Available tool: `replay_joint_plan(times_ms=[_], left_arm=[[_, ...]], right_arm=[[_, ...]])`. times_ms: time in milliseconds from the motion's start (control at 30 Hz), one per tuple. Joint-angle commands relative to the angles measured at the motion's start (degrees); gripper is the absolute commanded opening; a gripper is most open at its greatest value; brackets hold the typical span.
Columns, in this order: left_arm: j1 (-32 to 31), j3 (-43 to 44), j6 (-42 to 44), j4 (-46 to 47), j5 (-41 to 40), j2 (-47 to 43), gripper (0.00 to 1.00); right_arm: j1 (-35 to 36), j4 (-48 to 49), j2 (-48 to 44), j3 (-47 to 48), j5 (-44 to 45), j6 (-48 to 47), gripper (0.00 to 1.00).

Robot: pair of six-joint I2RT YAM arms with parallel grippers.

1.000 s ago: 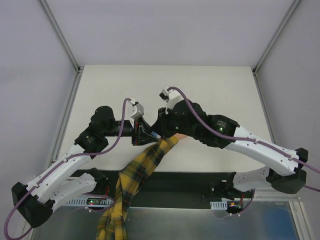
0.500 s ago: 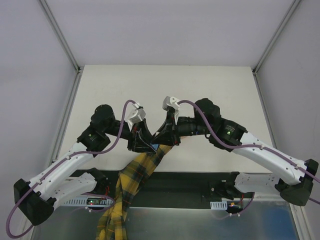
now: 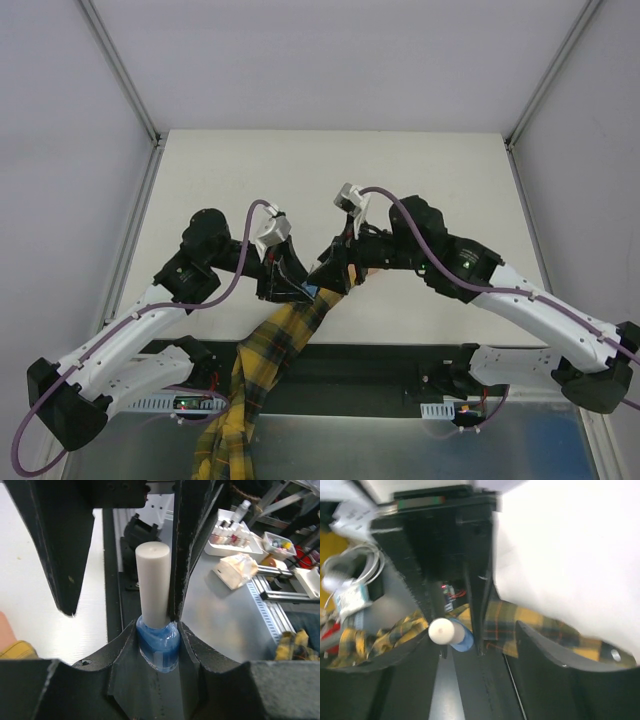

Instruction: Paint the nails

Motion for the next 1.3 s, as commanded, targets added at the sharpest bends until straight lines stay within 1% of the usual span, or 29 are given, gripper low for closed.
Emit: replay_joint_plan(times_ms=[0, 67, 100, 167, 267, 367, 433, 567, 667, 700, 733, 800, 833, 900, 933, 1000, 1033, 1067, 1100, 1133, 1167, 1267], left_arm=[[-0.1, 2.9, 5.4, -2.3, -5.5, -0.9, 0.00], [-0.1, 3.0, 6.3, -3.4, -8.8, -1.0, 0.00], [-0.1, 3.2, 7.0, -4.0, -10.0, -1.0, 0.00], [-0.1, 3.3, 7.6, -5.3, -12.7, -1.1, 0.00], [-0.1, 3.5, 8.4, -6.4, -15.4, -1.1, 0.00], [-0.1, 3.5, 8.8, -6.9, -16.6, -1.1, 0.00], [-0.1, 3.6, 8.9, -7.2, -17.0, -1.1, 0.00], [-0.1, 3.6, 8.9, -7.3, -17.2, -1.2, 0.00], [-0.1, 3.7, 8.9, -7.3, -16.9, -1.2, 0.00], [-0.1, 3.8, 8.9, -7.3, -16.7, -1.2, 0.00], [-0.1, 3.8, 8.9, -7.3, -16.4, -1.2, 0.00], [-0.1, 3.7, 8.8, -7.4, -16.1, -1.3, 0.00], [-0.1, 3.8, 8.8, -7.3, -15.2, -1.2, 0.00], [-0.1, 4.1, 8.7, -7.3, -13.2, -1.2, 0.00], [-0.1, 4.3, 8.6, -7.3, -9.8, -1.0, 0.00], [-0.1, 5.1, 7.9, -7.2, -4.9, -0.4, 0.00], [-0.1, 5.4, 7.5, -7.1, -2.6, 0.8, 0.00], [-0.2, 6.2, 6.6, -7.0, 2.2, 1.5, 0.00], [-0.2, 6.5, 6.1, -6.7, 4.0, 2.3, 0.00], [-0.4, 6.4, 5.8, -6.3, 5.1, 2.3, 0.00], [-0.5, 6.1, 5.4, -5.7, 6.1, 2.1, 0.00], [-0.9, 5.7, 5.3, -5.4, 6.2, 2.1, 0.00]], right_arm=[[1.3, -10.8, -2.2, 6.6, 20.3, 10.5, 0.65], [2.4, -12.7, -2.4, 7.2, 24.2, 12.6, 0.66], [2.9, -13.2, -2.4, 7.6, 24.6, 14.3, 0.67], [4.9, -14.0, -2.2, 9.0, 29.3, 14.7, 0.67], [6.4, -15.8, -0.5, 11.6, 31.9, 15.3, 0.67], [7.0, -16.9, 1.8, 13.4, 32.3, 15.8, 0.67], [7.4, -17.0, 3.2, 14.2, 32.6, 15.9, 0.65], [7.4, -17.0, 5.3, 15.7, 32.6, 16.2, 0.51], [7.3, -16.9, 6.3, 16.2, 32.6, 16.1, 0.47], [7.4, -16.7, 6.4, 16.4, 32.4, 15.8, 0.43], [7.4, -16.6, 6.8, 16.6, 32.2, 15.7, 0.36], [7.3, -16.6, 7.2, 16.9, 30.6, 15.0, 0.29], [6.9, -16.7, 7.2, 16.7, 30.1, 14.7, 0.22], [6.3, -16.6, 6.7, 16.3, 27.6, 12.6, 0.15], [4.9, -16.3, 6.5, 15.2, 26.1, 11.2, 0.01], [3.1, -12.3, 4.6, 12.7, 17.4, 7.7, 0.01], [1.0, -10.8, 4.0, 9.6, 13.6, 3.1, 0.01], [0.3, -9.0, 3.4, 8.2, 6.3, 1.0, 0.01], [-0.2, -5.2, 2.0, 6.5, 3.6, -0.3, 0.01], [-1.3, -3.4, 1.5, 3.6, 1.2, -3.6, 0.00], [-1.9, -2.0, 1.3, 3.0, -3.7, -4.5, 0.00], [-2.3, 0.8, 1.2, 2.0, -7.1, -6.4, 0.01]])
